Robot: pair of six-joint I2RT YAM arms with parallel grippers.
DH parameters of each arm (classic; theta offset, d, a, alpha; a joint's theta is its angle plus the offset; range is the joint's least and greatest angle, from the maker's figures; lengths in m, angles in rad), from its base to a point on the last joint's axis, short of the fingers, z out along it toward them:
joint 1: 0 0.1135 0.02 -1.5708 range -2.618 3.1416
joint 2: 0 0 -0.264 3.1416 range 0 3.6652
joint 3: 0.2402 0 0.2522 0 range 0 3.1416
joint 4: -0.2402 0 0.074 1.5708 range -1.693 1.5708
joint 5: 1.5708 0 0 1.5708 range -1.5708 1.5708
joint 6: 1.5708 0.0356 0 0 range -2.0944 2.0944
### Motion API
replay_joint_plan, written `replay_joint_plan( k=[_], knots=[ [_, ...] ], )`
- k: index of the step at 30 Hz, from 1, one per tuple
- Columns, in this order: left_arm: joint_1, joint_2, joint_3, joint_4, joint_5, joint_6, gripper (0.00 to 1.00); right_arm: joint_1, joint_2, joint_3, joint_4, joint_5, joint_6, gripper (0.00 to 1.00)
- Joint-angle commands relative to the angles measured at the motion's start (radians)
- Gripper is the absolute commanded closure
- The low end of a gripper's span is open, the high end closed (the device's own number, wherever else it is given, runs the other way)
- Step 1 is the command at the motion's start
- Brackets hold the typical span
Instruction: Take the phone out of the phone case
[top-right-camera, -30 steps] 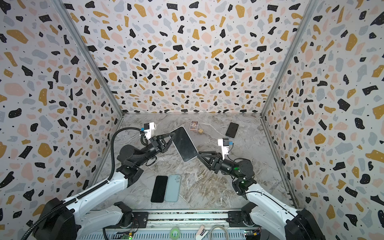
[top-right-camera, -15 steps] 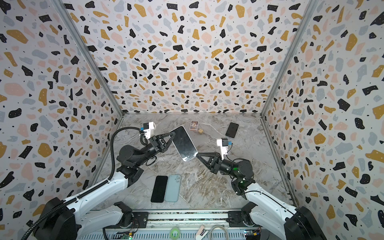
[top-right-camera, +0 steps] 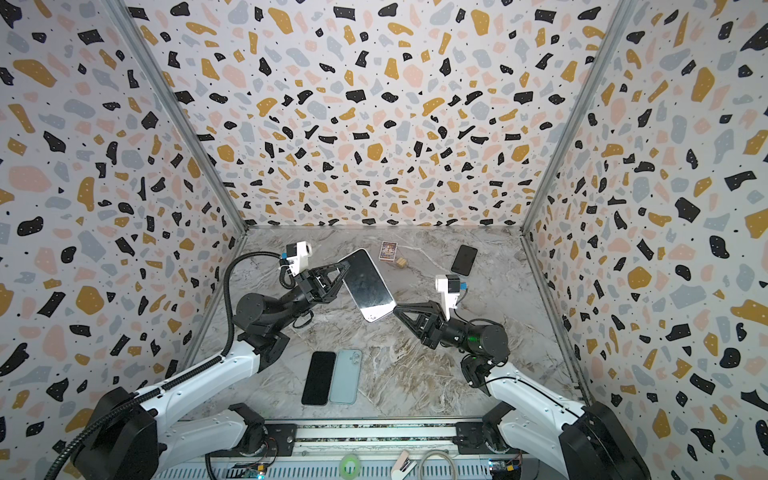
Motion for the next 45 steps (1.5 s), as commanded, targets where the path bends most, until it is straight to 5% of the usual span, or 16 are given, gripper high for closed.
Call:
replay_joint_plan(
  k=[1, 45],
  knots=[
    [-0.011, -0.02, 0.03, 0.185, 0.014, -0.085, 1.0, -0.025, 0.026, 0.011, 0.082, -0.019, 0.01, 0.95],
    [-0.048, -0.026, 0.066, 0.324, 0.062, -0.17, 1.0, -0.11, 0.253, 0.075, 0.395, -0.147, 0.165, 0.92]
  ],
)
